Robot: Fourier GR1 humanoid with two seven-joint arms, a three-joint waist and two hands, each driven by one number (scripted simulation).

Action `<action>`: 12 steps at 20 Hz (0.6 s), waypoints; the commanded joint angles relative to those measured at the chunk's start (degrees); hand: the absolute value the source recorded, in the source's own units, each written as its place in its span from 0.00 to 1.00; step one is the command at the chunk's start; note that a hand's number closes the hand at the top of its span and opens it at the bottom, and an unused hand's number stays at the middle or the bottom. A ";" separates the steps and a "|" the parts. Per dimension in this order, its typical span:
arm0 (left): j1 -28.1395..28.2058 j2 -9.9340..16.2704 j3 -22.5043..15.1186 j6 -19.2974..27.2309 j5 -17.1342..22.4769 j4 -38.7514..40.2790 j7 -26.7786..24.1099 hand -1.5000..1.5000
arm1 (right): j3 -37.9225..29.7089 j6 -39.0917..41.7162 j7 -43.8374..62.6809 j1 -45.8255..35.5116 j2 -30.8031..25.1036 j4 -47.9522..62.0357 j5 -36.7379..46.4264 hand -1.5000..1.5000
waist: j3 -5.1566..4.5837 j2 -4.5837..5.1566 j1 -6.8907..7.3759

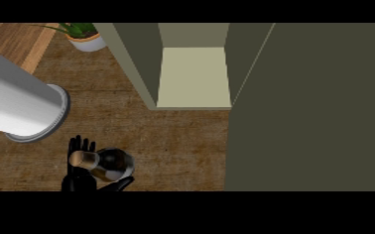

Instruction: Pick up the wine, place it into the cabinet and close the cabinet

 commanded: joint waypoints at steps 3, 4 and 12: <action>-2.15 -0.70 0.57 -0.97 1.01 1.20 1.08 0.00 | 1.25 -2.37 5.78 1.62 0.67 -11.62 -2.26 0.00 | -0.01 -0.06 -0.02; -2.84 -0.55 1.10 -2.03 1.00 3.23 0.27 0.00 | 2.70 -1.20 2.83 3.05 1.69 -8.99 -0.42 0.00 | 0.01 0.01 0.12; -5.64 -0.59 4.28 -7.19 3.34 9.42 -4.15 0.00 | -3.41 0.86 2.88 0.87 -0.41 -7.05 -6.93 0.00 | 0.00 0.03 0.00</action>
